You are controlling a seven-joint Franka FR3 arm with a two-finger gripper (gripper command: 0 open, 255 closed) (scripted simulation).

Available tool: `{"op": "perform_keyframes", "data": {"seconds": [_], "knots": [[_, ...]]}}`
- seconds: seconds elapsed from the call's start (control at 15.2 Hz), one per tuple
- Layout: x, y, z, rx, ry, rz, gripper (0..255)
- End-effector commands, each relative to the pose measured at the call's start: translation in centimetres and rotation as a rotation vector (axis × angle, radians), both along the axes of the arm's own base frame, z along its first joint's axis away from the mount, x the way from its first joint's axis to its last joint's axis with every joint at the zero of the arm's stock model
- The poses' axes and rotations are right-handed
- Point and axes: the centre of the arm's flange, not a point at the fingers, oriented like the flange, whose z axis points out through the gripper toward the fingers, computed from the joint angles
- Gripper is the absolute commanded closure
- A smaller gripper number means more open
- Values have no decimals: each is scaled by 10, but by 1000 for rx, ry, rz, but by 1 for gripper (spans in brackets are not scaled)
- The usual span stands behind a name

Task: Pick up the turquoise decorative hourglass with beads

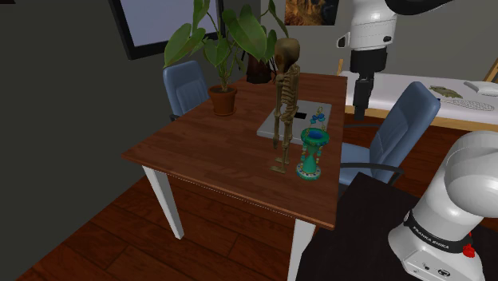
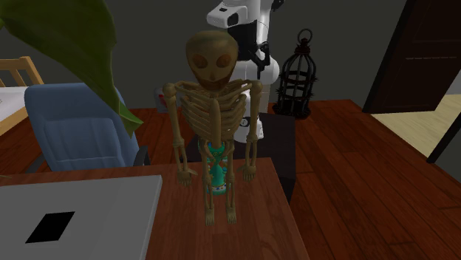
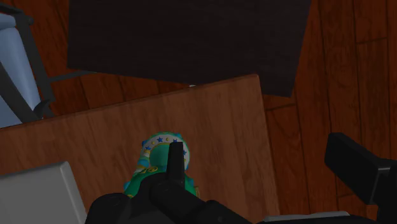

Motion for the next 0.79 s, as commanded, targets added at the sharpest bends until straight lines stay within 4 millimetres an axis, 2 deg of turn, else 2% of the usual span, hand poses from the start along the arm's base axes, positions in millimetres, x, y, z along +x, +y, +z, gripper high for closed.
{"op": "perform_keyframes", "data": {"seconds": [0.0, 0.73], "knots": [[0, 0, 0, 0, 0, 0, 0], [88, -57, -41, -43, -214, 235, 0]]}}
